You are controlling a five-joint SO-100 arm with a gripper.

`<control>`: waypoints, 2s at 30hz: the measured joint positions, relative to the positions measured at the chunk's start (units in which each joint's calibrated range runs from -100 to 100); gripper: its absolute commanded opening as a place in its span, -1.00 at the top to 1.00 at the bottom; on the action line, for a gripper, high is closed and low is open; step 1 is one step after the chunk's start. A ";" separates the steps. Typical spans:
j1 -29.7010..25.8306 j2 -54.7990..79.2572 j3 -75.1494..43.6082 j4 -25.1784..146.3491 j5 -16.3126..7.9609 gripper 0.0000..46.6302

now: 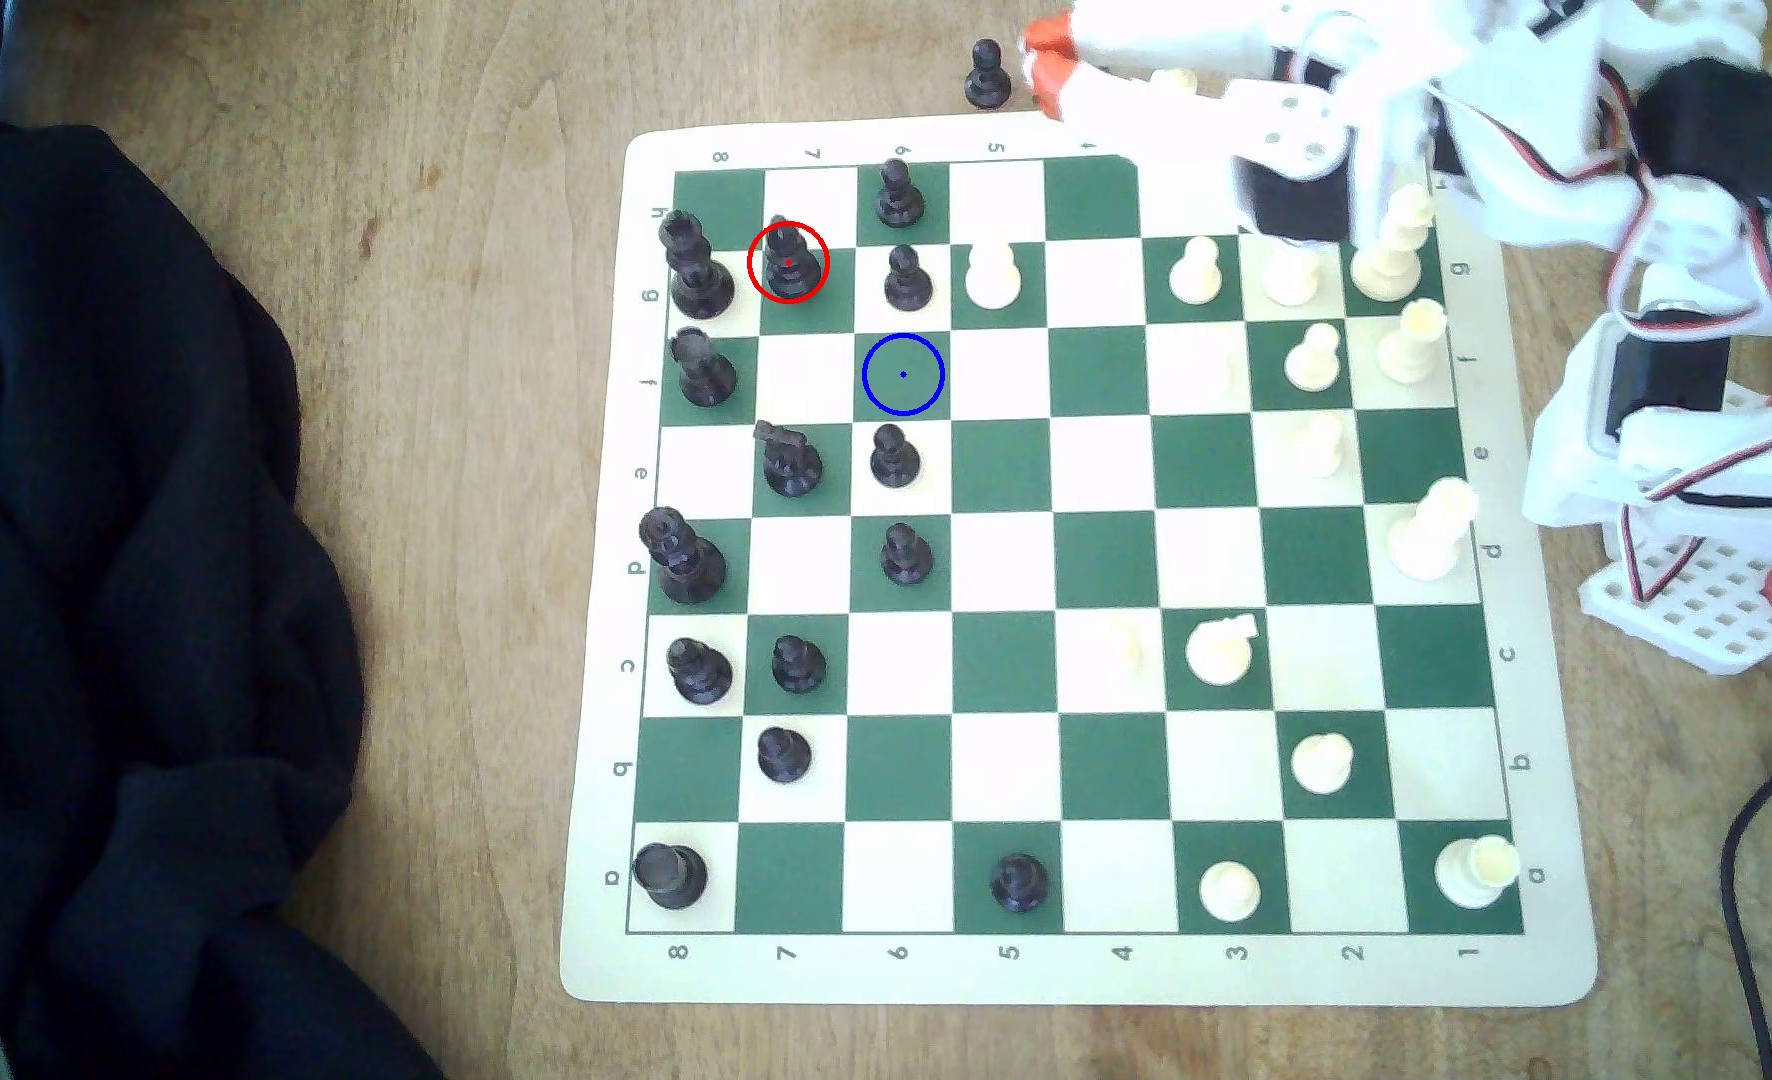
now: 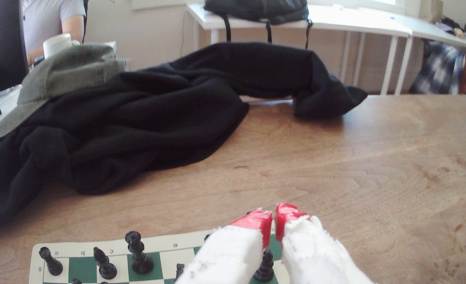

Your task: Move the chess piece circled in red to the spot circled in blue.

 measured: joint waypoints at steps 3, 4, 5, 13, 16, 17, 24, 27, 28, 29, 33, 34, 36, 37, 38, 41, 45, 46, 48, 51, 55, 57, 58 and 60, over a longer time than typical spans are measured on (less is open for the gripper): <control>-0.07 4.78 -3.80 1.59 -0.05 0.97; -0.07 8.21 -6.33 2.55 -0.29 0.97; -0.07 9.30 -7.05 2.87 -0.49 0.97; 0.66 23.54 -19.97 8.53 -4.93 0.69; 2.21 28.32 -24.67 11.00 -6.79 0.71; 2.65 32.34 -28.47 12.35 -7.67 0.72; 2.88 46.17 -39.31 16.89 -9.13 0.66; 3.02 52.28 -44.19 19.44 -8.89 0.65; 3.02 53.54 -45.28 20.16 -8.84 0.64; 3.02 55.38 -47.18 20.96 -8.69 0.64; 3.61 61.50 -51.97 21.51 -8.40 0.63; 3.61 62.51 -52.78 21.51 -8.35 0.62; 3.39 64.68 -54.41 21.83 -8.45 0.61; 3.17 65.44 -55.13 21.83 -8.50 0.60; 2.95 66.36 -55.94 21.83 -8.40 0.59; 2.29 69.21 -57.84 21.83 -8.30 0.57; 2.21 72.81 -60.55 21.83 -8.30 0.56; 2.21 73.73 -61.36 21.83 -8.30 0.56; 2.36 75.41 -62.18 21.83 -8.30 0.56; 2.95 76.58 -62.18 21.83 -8.30 0.56; 3.17 78.09 -62.54 21.83 -8.30 0.55; 3.17 79.18 -63.99 21.67 -8.30 0.55; 3.17 79.43 -64.35 21.51 -8.30 0.55; 3.17 80.35 -65.61 21.20 -8.30 0.55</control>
